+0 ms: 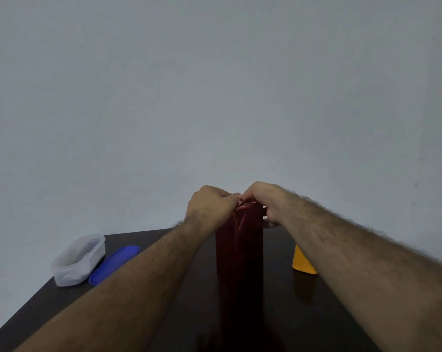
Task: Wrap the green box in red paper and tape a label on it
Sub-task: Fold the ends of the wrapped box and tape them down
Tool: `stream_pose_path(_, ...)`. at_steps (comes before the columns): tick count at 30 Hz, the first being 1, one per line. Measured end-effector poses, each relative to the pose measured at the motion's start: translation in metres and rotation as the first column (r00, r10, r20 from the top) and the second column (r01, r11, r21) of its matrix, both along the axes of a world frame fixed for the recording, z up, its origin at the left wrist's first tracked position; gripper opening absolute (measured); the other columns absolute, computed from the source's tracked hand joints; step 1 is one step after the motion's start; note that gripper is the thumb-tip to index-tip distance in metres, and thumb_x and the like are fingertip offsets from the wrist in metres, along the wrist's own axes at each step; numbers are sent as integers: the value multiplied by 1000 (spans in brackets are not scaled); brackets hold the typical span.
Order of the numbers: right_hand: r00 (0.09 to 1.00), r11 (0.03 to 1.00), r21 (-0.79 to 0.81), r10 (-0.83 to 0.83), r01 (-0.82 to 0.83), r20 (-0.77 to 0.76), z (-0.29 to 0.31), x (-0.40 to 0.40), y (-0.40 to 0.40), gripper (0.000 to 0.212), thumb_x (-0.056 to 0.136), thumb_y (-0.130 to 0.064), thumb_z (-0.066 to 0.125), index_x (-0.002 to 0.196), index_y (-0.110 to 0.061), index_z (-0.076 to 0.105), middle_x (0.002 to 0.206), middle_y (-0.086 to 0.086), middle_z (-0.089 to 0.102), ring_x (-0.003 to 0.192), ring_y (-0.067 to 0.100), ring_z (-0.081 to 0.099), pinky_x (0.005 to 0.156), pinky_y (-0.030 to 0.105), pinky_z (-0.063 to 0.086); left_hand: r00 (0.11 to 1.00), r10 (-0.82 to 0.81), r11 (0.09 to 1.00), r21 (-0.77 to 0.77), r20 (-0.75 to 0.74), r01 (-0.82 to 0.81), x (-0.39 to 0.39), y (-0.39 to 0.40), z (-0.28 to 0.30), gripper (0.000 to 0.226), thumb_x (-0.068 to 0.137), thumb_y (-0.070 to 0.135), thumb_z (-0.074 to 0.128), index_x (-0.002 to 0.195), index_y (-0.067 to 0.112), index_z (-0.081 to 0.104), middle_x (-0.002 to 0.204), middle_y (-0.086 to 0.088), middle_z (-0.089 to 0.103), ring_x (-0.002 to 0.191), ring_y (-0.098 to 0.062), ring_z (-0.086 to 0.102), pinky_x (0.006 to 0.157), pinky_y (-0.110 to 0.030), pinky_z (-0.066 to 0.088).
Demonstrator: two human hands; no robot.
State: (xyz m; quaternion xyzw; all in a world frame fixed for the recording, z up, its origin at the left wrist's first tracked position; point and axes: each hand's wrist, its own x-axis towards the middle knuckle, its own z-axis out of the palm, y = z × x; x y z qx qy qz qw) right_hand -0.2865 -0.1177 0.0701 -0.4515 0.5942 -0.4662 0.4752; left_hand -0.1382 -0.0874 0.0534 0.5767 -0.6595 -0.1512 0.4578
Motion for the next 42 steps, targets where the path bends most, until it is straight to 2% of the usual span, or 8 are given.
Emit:
stream_pose_path(6, 997, 999, 7, -46, 46, 64, -1, 8, 6, 25, 74, -8, 72, 98, -12, 80, 81, 0, 76, 61, 19, 69, 64, 29, 55, 998, 68, 997, -20, -10, -68, -3, 0, 10, 20, 80, 15, 68, 80, 25, 86, 81, 8, 80, 82, -11, 73, 73, -29, 64)
stream_pose_path(17, 980, 999, -39, 40, -33, 194, -9, -14, 13, 24, 93, -31, 78, 98, -9, 69, 84, 2, 65, 69, 19, 67, 74, 39, 65, 934, -251, 959, 67, -253, 276, 21, -8, 7, 9, 85, 15, 85, 85, 24, 85, 86, 11, 81, 83, 2, 75, 71, -12, 54)
stream_pose_path(21, 981, 996, -83, 34, -19, 193, -10, -31, 14, 32, 92, -38, 80, 97, -9, 68, 89, 5, 64, 74, 21, 67, 66, 36, 64, 952, -239, 964, 71, -193, 256, 20, -11, 9, 7, 84, 21, 86, 91, 22, 87, 90, 10, 82, 95, -8, 75, 88, -27, 59)
stream_pose_path(26, 989, 991, -21, 135, -134, 63, 1, -29, 24, 26, 88, -27, 85, 101, -10, 71, 78, 2, 66, 69, 15, 66, 69, 34, 65, 961, -234, 967, 68, -150, 246, 23, -14, 8, 9, 84, 25, 86, 93, 23, 87, 91, 9, 82, 98, -10, 75, 91, -31, 60)
stream_pose_path(29, 978, 977, 31, 209, -209, 12, 1, -22, 29, 24, 86, -24, 87, 104, -12, 74, 74, 0, 64, 64, 13, 64, 62, 31, 63, 940, -289, 949, 78, -180, 307, 26, -13, 8, 5, 87, 18, 84, 91, 20, 86, 87, 14, 81, 93, 0, 75, 82, -17, 58)
stream_pose_path(32, 973, 972, 54, 227, -228, 39, -2, -22, 34, 16, 88, -22, 85, 97, -16, 73, 80, 1, 62, 67, 14, 64, 66, 34, 65, 922, -324, 935, 77, -210, 346, 26, -14, 6, 10, 87, 12, 83, 87, 22, 83, 82, 19, 79, 81, 11, 72, 65, -5, 50)
stream_pose_path(39, 941, 942, 85, 311, -324, 131, -2, -37, 45, 28, 86, 0, 81, 112, -5, 72, 97, 8, 68, 87, 21, 69, 83, 46, 64, 929, -272, 955, 50, -250, 293, 21, -19, 0, 7, 86, 18, 85, 92, 21, 85, 92, 9, 82, 87, 1, 74, 68, -11, 52)
stream_pose_path(42, 951, 959, -56, 266, -277, -155, -4, -40, 46, 45, 78, 12, 80, 116, -11, 69, 111, 7, 69, 99, 21, 69, 87, 45, 64, 931, -267, 956, 50, -248, 288, 21, -19, -1, 12, 86, 21, 86, 98, 20, 86, 93, 11, 81, 92, -1, 74, 71, -13, 52)
